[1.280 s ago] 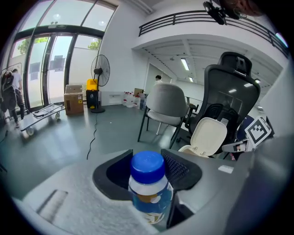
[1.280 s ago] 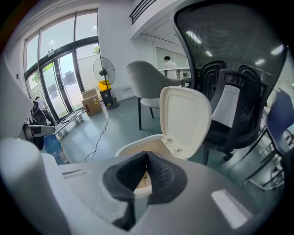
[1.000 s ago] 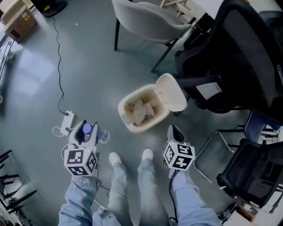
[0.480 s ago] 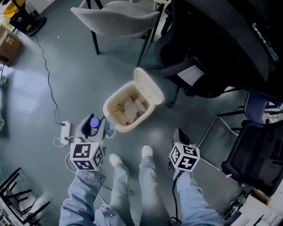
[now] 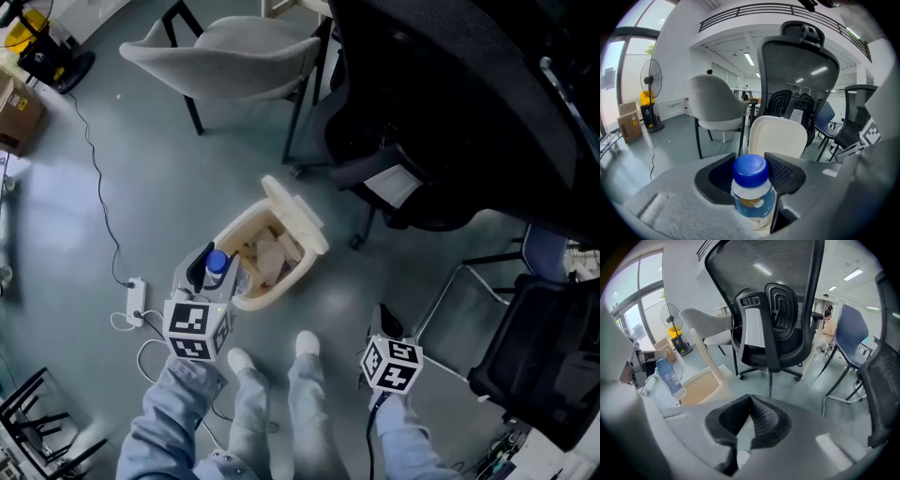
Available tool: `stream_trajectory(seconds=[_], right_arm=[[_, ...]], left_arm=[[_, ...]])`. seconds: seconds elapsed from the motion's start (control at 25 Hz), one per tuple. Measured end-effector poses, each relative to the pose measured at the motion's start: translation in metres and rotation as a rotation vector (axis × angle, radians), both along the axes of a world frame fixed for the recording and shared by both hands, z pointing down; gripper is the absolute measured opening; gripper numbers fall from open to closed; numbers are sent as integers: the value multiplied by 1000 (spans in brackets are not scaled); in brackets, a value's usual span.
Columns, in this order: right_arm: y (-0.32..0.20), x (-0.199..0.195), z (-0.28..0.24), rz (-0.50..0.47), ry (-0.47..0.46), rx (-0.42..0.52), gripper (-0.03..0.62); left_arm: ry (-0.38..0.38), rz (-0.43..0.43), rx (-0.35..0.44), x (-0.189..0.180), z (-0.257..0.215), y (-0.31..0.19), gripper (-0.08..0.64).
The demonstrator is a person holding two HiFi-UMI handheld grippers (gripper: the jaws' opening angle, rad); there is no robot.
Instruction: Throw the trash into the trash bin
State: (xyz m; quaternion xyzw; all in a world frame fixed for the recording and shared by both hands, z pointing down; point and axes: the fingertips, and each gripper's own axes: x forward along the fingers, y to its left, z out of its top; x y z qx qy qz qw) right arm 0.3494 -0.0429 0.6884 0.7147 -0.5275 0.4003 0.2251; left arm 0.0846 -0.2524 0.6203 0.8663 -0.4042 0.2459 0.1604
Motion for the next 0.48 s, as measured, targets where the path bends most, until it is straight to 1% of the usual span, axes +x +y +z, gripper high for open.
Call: stream_trajectory(seconds=[0.24,0.32,0.48], right_arm=[[5,13,6,-57,19,-33,3],[10,16,10,-63,18,-47,3],[22,24,18,-46,10,-72,3]], left_arm=[[-58,55,-18,30,55,-10,202],[-67,57,-20,39,73,-13,202],[-88,46,-51,51,108,-20,202]])
